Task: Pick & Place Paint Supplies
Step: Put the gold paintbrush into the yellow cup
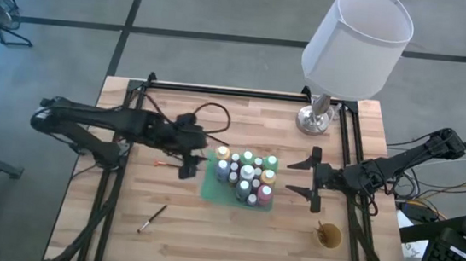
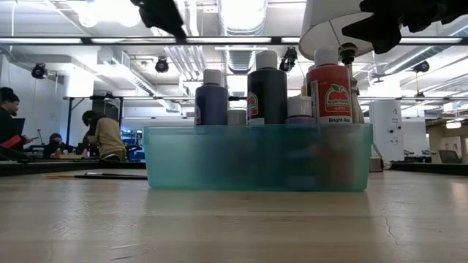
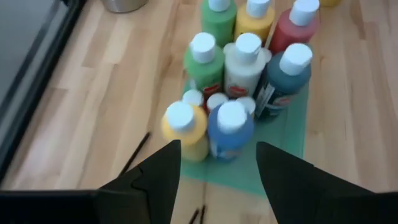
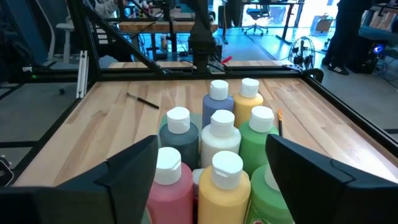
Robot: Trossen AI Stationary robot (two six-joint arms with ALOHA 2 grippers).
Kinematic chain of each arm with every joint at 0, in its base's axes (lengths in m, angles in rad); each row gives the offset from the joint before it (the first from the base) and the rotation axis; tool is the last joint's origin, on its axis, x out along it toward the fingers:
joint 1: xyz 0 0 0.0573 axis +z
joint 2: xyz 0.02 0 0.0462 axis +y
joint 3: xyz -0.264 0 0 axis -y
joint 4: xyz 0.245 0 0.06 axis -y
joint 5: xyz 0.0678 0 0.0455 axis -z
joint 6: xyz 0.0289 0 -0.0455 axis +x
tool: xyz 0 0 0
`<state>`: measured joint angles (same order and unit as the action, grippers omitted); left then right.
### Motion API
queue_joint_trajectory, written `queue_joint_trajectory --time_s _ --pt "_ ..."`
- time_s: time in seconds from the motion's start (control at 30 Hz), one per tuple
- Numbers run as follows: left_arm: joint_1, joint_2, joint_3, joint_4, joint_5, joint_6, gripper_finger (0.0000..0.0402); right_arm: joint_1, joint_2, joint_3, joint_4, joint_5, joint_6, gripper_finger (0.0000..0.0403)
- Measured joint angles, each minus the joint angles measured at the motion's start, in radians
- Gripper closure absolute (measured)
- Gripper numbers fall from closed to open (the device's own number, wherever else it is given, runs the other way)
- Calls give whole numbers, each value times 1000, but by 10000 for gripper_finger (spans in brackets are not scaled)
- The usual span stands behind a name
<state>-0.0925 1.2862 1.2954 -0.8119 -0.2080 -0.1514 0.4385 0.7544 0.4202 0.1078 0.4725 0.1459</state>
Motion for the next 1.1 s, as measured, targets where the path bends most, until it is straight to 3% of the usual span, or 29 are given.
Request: queue_joint_trajectory --time_s 0.3,0.57,0.63,0.9,1.1 --pt "1 -148 -51 -89 -216 -23 188 0 0 0 0 0 0 94" --pt "1 -175 -58 -73 -242 -113 189 0 -14 23 -18 -1 54 77" --pt "1 -168 -58 -71 -242 -169 188 0 -39 61 -128 -3 33 72" --pt "1 -163 -60 -72 -239 -85 188 0 -188 197 -670 -1 176 50" --pt "1 -164 -60 -72 -239 -85 188 0 -305 248 -905 -1 213 42"
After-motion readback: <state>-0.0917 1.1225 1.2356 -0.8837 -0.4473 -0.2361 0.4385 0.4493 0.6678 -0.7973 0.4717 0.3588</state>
